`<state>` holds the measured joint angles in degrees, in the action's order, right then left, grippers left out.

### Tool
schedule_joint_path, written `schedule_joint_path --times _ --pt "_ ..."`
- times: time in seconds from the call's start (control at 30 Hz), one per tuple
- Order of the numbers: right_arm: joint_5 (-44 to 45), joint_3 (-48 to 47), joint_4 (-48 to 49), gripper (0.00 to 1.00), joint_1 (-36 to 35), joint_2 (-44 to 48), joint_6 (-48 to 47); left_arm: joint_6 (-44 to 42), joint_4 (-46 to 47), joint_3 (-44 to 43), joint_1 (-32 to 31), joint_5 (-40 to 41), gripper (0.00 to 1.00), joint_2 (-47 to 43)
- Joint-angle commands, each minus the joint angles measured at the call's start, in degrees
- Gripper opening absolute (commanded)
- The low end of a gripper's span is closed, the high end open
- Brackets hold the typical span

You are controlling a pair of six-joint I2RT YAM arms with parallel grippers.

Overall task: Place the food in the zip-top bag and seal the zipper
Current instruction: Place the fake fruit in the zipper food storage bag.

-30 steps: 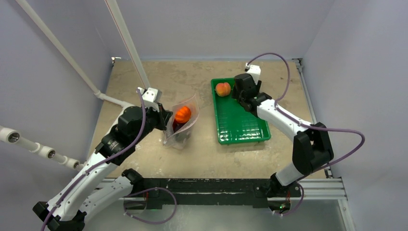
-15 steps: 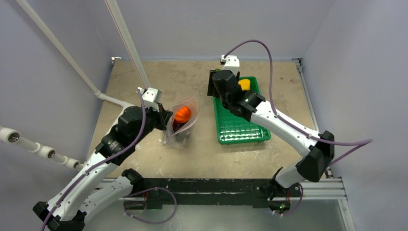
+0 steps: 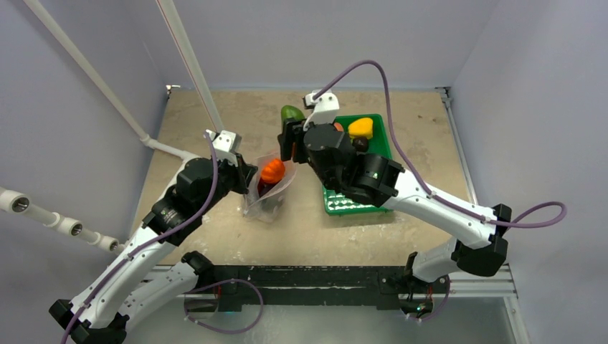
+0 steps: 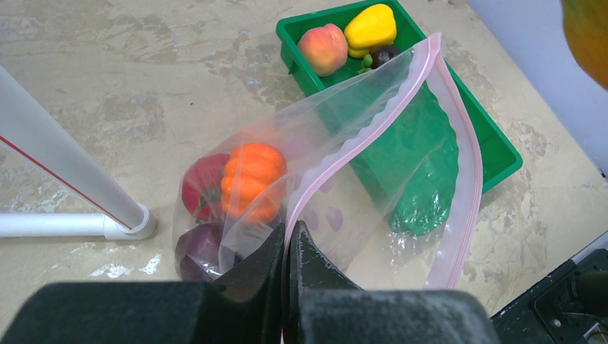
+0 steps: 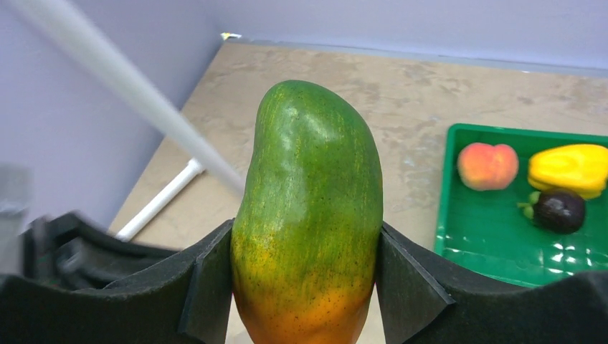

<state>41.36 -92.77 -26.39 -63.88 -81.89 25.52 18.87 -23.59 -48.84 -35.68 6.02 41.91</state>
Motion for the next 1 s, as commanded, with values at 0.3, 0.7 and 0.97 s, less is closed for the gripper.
schedule_joint_path --times 0.3,0.7,0.97 --pt "5.0 -5.5 -3.3 0.00 -10.5 -6.1 -5.9 -0.3 1.2 -0.2 0.1 0.3 0.00 -0.3" --pt "1.5 0.4 -2.7 0.00 -10.7 -7.8 -5.8 -0.3 1.2 -0.2 0.1 0.4 0.00 -0.4" --pt "-3.7 4.6 -2.0 0.00 -10.6 -5.5 -2.6 -0.3 1.1 -0.2 0.0 0.5 0.00 0.0"
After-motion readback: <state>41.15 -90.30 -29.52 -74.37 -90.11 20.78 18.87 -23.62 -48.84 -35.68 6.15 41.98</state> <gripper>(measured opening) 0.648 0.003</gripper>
